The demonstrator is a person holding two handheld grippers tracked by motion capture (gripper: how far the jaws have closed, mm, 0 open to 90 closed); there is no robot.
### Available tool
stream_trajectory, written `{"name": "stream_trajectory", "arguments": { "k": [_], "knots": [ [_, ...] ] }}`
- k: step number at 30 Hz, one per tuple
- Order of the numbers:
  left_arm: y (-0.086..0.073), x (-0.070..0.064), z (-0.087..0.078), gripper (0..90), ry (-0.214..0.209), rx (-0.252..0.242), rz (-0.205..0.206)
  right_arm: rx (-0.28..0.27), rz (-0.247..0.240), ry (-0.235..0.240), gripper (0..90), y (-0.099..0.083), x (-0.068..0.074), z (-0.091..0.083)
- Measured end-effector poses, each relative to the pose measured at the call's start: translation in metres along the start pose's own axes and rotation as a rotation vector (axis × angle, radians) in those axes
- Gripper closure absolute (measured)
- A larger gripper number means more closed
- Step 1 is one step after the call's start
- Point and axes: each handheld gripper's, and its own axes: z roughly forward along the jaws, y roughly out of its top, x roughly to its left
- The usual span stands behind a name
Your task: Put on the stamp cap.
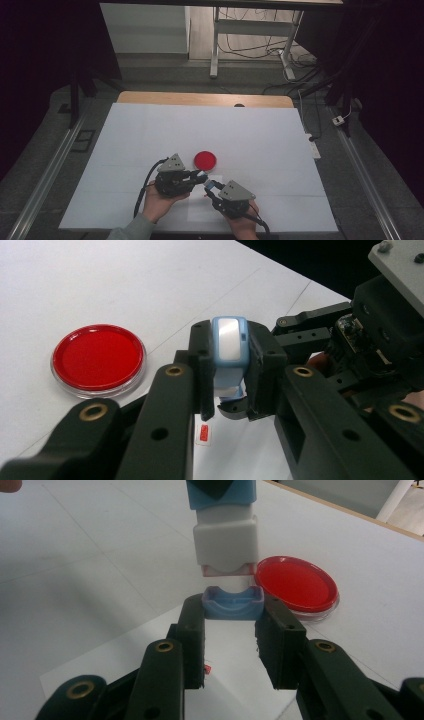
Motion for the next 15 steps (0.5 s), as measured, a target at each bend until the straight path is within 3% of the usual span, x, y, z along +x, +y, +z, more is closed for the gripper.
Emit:
{"name": "stream_trajectory", "arguments": {
  "k": [15],
  "knots": [
    [-0.0022,-0.0032,0.005,75.3,-0.012,-0.007,-0.007,-0.006,-0.004,-0.012,64.9,-0.0005,-0.0001,-0.0013]
  ]
}}
